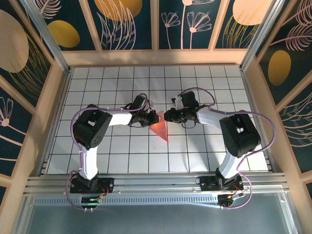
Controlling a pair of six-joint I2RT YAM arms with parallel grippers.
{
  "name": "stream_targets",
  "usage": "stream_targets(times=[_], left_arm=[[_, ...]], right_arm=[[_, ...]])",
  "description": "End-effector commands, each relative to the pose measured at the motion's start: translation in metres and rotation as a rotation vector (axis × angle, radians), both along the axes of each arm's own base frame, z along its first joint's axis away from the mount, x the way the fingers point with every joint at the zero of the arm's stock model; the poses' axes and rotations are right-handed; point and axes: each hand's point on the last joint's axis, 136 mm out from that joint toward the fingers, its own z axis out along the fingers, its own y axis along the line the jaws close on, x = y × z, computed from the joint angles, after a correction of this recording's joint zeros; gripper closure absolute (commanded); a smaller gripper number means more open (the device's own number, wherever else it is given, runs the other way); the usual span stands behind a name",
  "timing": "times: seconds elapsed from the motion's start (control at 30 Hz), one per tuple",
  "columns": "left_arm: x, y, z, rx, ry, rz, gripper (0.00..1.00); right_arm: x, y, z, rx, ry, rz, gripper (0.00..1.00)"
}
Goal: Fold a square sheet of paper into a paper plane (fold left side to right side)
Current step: Fourth fold the wing at the center of the table.
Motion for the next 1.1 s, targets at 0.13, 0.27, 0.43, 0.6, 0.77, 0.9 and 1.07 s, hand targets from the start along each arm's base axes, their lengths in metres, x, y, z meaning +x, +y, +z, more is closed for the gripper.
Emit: stream_targets(times=[0.13, 0.27, 0.43, 0.6, 0.77, 0.9, 1.07], left_arm=[[-0.023, 0.029, -0.041, 0.145, 0.093, 0.016, 1.0], [-0.023, 0.028, -0.038, 0.143, 0.086, 0.016, 1.0], [-0.022, 0.028, -0.037, 0.142, 0.086, 0.018, 1.0], [-0.022, 0.028, -0.037, 0.142, 0.085, 0.018, 1.0], [-0.022, 0.028, -0.038, 0.143, 0.085, 0.017, 1.0], [-0.022, 0.028, -0.037, 0.142, 0.087, 0.017, 1.0], [-0.022, 0.028, -0.037, 0.144, 0.086, 0.017, 1.0]], right_arm=[[-0.034, -0.002, 0.025, 0.082, 0.048, 0.066, 0.86], [-0.066, 0.01, 0.02, 0.149, 0.126, 0.129, 0.98], [-0.09, 0.02, 0.001, 0.169, 0.193, 0.165, 1.0], [-0.101, 0.027, -0.012, 0.176, 0.218, 0.175, 1.0], [-0.103, 0.025, -0.023, 0.161, 0.229, 0.167, 1.0], [-0.107, 0.022, -0.032, 0.143, 0.246, 0.163, 1.0], [-0.111, 0.02, -0.039, 0.137, 0.26, 0.158, 1.0]])
